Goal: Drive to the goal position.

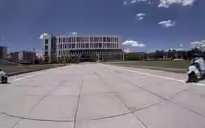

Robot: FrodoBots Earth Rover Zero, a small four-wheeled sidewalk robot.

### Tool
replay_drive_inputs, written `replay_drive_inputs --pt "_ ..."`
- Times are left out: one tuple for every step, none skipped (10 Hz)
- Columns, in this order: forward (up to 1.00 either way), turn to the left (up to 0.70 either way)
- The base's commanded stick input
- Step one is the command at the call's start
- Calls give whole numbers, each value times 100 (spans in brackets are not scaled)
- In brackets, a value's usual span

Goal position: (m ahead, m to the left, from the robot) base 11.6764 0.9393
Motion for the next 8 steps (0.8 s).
replay_drive_inputs --pt "50 0" --pt "50 0" --pt "50 0" --pt "50 0" --pt "50 0" --pt "50 0" --pt "50 0" --pt "50 0"
